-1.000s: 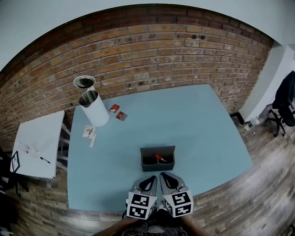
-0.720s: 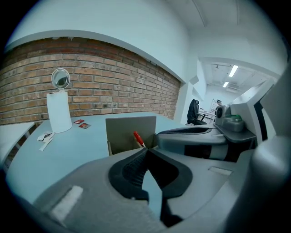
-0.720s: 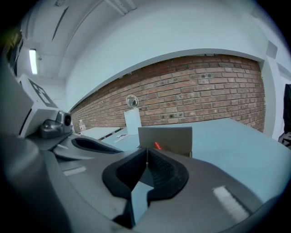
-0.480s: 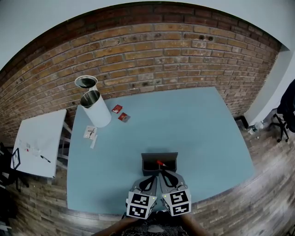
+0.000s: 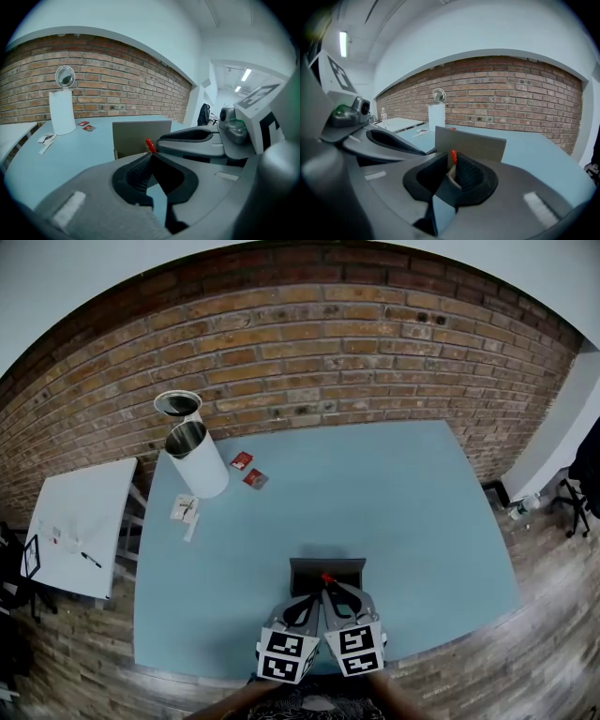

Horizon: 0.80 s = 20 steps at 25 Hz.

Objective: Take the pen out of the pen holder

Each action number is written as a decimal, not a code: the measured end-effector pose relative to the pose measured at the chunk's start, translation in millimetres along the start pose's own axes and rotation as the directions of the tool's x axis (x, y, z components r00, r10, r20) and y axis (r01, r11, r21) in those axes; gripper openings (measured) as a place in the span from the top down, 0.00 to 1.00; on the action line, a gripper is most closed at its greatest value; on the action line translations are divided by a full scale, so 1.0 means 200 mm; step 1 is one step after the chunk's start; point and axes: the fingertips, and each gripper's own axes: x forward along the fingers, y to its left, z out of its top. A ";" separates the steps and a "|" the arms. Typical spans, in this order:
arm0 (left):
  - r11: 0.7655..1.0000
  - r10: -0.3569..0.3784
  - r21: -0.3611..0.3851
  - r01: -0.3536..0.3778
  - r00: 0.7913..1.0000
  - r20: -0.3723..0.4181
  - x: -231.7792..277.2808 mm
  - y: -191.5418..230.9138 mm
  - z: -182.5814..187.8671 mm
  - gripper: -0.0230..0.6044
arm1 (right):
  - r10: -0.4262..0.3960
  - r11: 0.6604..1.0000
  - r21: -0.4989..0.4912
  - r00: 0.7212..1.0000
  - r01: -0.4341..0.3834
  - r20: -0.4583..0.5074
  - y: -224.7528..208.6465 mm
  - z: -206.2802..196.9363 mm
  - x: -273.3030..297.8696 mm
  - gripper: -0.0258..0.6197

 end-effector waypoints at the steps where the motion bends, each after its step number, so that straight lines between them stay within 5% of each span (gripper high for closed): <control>1: 1.000 0.002 -0.001 -0.002 1.000 0.000 0.00 0.01 0.00 0.97 | -0.002 1.000 -0.010 1.000 0.002 -0.002 0.00 0.00 0.01 0.88; 20: 0.999 0.025 -0.044 -0.024 1.000 0.006 0.02 0.10 0.02 0.96 | -0.074 0.983 -0.173 0.995 0.060 -0.071 -0.02 -0.03 0.16 0.85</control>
